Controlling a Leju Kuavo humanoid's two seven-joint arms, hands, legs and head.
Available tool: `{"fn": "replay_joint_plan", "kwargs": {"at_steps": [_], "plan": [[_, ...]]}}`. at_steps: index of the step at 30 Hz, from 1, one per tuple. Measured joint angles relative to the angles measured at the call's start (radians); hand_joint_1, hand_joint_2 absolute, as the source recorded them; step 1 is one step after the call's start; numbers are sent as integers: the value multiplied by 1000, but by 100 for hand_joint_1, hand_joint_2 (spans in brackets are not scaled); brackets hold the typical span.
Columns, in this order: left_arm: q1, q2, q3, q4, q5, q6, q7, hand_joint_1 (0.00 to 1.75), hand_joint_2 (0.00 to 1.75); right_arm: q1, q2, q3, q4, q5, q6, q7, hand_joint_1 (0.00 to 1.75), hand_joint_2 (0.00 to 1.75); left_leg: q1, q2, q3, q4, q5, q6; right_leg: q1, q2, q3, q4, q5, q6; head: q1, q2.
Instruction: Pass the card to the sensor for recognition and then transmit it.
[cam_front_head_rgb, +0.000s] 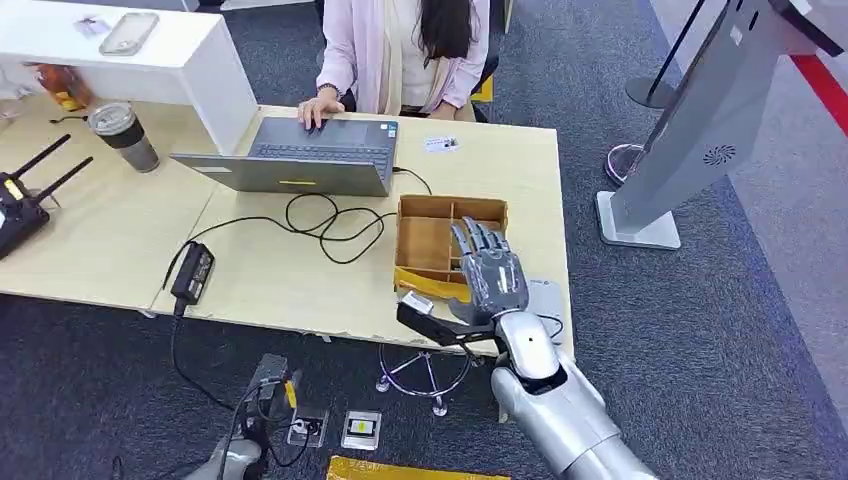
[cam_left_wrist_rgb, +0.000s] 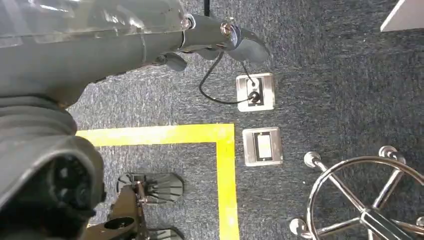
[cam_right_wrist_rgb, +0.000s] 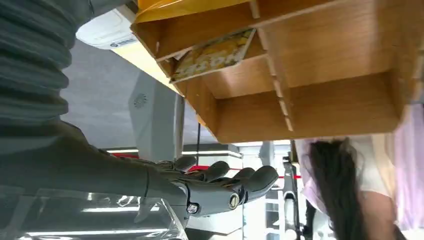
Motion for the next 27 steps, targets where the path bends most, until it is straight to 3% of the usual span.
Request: {"fn": "replay_joint_plan", "kwargs": {"at_steps": [5,21,27], "plan": [[-7,-7,0,0,-4,-19,16,0,0,-41,-4,-31,117,-15,-16,-15,0,175,0,0,0,0,0,0,0,0,0,0,0,0,0,0],[-17,-7,0,0,-24,-32,36,0,0,-53,-21,-54,162,-36,-15,-16,0,175,0,0,0,0,0,0,0,2,0,0,0,0,0,0],[-21,-10,0,0,-30,-34,37,0,0,-53,-22,-55,158,-38,23,-28,0,175,0,0,0,0,0,0,0,2,0,0,0,0,0,0]]}}
